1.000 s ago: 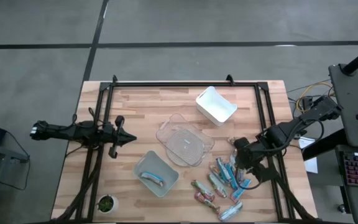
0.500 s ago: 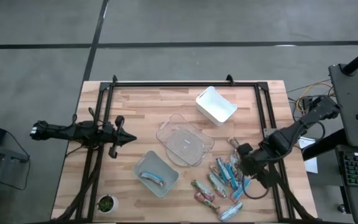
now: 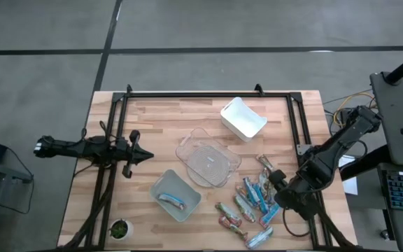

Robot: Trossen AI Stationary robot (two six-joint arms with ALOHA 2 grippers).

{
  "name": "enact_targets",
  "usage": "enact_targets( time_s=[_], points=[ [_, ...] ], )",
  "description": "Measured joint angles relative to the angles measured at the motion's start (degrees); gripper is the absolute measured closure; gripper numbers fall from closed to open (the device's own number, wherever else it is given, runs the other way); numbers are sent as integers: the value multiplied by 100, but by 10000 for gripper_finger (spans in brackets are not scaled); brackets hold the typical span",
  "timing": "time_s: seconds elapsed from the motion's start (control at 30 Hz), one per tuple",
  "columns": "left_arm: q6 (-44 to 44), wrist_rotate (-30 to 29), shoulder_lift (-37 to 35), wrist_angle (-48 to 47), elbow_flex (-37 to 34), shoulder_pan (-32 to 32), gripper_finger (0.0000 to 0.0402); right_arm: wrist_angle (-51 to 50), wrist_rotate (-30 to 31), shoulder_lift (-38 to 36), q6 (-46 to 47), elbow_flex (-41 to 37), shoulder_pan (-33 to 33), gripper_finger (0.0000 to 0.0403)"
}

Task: Pick and place Granola Bars by type
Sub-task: Put the red granola bar into the gray bin

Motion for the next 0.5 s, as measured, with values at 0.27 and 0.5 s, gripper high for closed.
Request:
enact_targets(
  time_s=[0.27, 0.5],
  points=[
    [-1, 0, -2, 0, 2, 0, 401, 837, -10, 351, -116, -389, 161, 182],
    [0, 0, 0, 2, 0, 0, 401, 1148, -13, 904, -377, -407, 390, 182]
  ],
)
